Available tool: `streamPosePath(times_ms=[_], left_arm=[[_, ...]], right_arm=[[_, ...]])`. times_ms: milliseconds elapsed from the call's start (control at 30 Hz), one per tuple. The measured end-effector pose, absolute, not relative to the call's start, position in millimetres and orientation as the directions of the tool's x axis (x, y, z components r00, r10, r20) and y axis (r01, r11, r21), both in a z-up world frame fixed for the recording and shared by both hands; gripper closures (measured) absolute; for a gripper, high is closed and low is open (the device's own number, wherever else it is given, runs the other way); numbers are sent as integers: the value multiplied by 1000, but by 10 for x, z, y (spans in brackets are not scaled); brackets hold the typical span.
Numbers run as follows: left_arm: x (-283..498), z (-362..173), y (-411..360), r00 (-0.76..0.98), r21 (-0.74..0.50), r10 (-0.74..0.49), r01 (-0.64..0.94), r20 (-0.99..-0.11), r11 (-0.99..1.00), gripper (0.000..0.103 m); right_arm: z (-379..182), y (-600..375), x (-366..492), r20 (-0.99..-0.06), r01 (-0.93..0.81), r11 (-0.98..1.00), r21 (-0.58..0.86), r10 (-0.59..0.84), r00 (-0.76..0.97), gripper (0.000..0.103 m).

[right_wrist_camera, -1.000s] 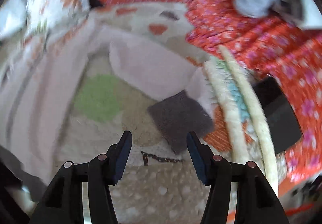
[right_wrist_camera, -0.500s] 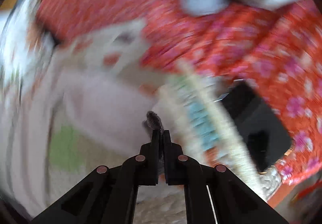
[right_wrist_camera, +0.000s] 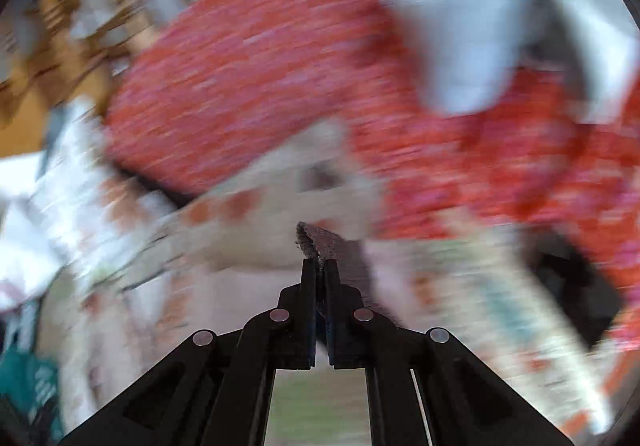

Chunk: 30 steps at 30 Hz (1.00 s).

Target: Fold small clothes

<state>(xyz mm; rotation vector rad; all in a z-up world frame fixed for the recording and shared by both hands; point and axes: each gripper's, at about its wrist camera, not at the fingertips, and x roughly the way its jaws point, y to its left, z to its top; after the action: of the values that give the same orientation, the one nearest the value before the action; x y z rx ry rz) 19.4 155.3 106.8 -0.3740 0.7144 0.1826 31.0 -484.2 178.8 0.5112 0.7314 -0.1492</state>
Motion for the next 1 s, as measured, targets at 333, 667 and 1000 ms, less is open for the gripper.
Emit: streamPosePath(times_ms=[333,667,1000], left_arm=[[140,936,2074,726,-381,4,-366,-687,849,28],[182,886,2285,709,-380,34,-417,-704,825,28],[237,894,2327,704,-374,44,-428,-709,823,28]], right_arm=[[1238,-1844,1670,-714,-47,892,450,391,580,100],[558,-753,2256,-783,-112,896,430,432,447,100],[239,-264,2403,-807,-170,878,447,478,346,97]])
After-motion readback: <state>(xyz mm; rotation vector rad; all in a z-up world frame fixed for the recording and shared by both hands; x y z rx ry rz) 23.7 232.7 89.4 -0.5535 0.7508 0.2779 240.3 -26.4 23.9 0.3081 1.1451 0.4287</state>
